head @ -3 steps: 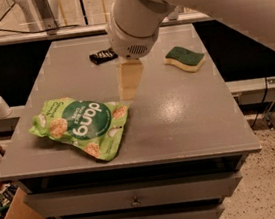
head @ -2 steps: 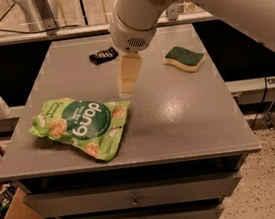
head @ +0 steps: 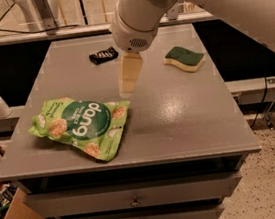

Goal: Move rxbar chocolate near sponge

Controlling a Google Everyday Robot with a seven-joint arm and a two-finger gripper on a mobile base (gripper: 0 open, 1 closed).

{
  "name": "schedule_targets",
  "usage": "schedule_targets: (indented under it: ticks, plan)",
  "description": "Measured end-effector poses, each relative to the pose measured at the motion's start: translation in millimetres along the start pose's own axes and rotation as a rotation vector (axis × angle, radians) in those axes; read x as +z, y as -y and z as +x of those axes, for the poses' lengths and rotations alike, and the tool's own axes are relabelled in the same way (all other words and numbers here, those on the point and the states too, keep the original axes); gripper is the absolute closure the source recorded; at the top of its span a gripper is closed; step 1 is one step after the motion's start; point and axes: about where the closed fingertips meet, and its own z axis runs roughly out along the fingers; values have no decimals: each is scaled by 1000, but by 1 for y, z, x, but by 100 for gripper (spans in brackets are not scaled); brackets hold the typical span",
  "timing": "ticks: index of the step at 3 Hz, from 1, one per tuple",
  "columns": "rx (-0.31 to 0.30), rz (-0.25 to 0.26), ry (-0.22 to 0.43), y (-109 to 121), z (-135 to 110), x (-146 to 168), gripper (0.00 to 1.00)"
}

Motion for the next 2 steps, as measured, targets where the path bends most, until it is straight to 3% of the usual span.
schedule_targets:
  ticks: [2]
  plan:
    - [53, 4, 66, 47, 24, 38, 0]
